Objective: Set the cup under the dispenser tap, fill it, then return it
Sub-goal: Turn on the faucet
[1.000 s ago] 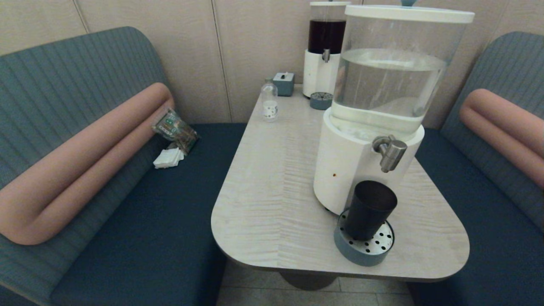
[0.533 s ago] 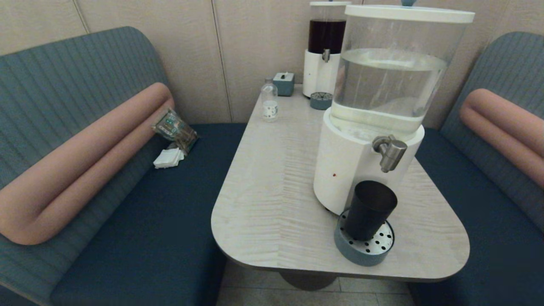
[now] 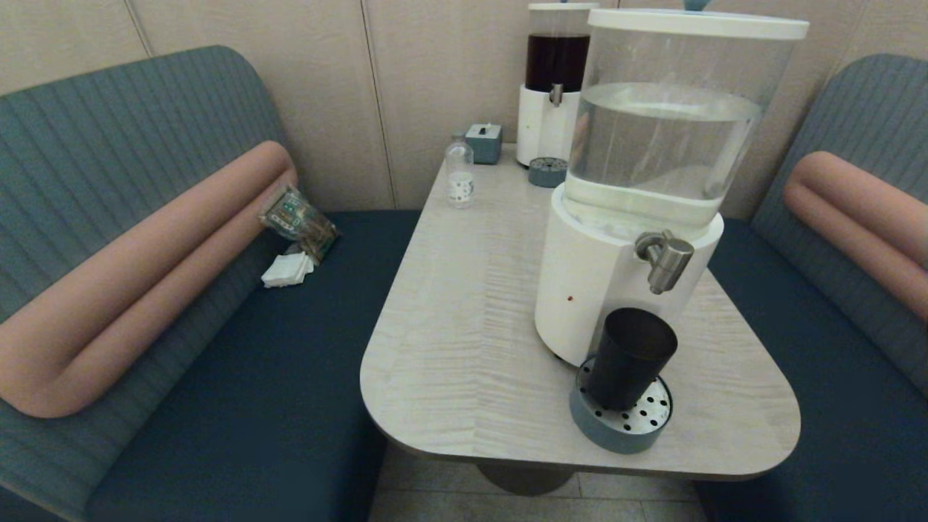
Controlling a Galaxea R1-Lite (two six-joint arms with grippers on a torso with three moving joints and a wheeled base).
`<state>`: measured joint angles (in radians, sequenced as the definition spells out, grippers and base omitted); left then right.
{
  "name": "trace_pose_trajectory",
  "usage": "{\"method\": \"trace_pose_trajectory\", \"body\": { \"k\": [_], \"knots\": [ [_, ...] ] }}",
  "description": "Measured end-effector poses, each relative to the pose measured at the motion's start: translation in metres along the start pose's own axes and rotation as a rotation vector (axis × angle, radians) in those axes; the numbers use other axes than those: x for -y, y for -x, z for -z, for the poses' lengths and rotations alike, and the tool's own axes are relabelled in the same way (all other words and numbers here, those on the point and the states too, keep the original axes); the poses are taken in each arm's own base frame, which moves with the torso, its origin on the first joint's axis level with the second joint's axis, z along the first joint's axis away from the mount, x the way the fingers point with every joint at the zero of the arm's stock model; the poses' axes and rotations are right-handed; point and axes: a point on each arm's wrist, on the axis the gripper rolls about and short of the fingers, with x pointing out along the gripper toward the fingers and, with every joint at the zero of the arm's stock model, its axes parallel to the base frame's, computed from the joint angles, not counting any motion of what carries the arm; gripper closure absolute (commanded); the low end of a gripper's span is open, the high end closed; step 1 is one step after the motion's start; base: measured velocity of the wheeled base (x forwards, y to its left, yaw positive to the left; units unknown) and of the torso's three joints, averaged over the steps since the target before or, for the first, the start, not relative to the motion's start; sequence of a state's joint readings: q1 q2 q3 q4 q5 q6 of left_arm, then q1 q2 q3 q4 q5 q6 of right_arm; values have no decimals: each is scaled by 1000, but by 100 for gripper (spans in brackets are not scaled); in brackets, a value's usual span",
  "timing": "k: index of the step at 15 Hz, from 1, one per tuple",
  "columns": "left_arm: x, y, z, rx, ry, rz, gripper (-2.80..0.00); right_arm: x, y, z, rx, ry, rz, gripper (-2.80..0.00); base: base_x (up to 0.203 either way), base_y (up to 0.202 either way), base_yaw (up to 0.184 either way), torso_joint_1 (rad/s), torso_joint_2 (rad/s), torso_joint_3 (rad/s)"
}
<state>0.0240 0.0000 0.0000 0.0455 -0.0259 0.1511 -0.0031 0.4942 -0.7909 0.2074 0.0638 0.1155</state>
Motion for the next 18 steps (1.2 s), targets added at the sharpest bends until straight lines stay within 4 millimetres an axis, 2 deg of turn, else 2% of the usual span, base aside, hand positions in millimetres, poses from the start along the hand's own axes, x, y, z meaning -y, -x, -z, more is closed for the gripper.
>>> {"method": "trace_pose_trajectory", "body": {
  "k": [2, 3, 5, 8, 11, 14, 18],
  "knots": [
    [0, 0, 0, 0, 0, 0, 0, -4, -40, -49, -84, -21, -33, 0, 0, 0, 0, 0, 0, 0],
    [0, 0, 0, 0, 0, 0, 0, -6, -63, -68, -147, -35, -52, 0, 0, 0, 0, 0, 0, 0],
    [0, 0, 0, 0, 0, 0, 0, -8, -111, -84, -318, -64, -94, 0, 0, 0, 0, 0, 0, 0],
    [0, 0, 0, 0, 0, 0, 0, -11, -181, -68, -629, -132, -185, 0, 0, 0, 0, 0, 0, 0],
    [0, 0, 0, 0, 0, 0, 0, -13, -233, -45, -803, -194, -267, 0, 0, 0, 0, 0, 0, 0],
    [0, 0, 0, 0, 0, 0, 0, -13, -261, -39, -798, -181, -283, 0, 0, 0, 0, 0, 0, 0],
    [0, 0, 0, 0, 0, 0, 0, -18, -269, -34, -802, -110, -325, 0, 0, 0, 0, 0, 0, 0]
  ]
}}
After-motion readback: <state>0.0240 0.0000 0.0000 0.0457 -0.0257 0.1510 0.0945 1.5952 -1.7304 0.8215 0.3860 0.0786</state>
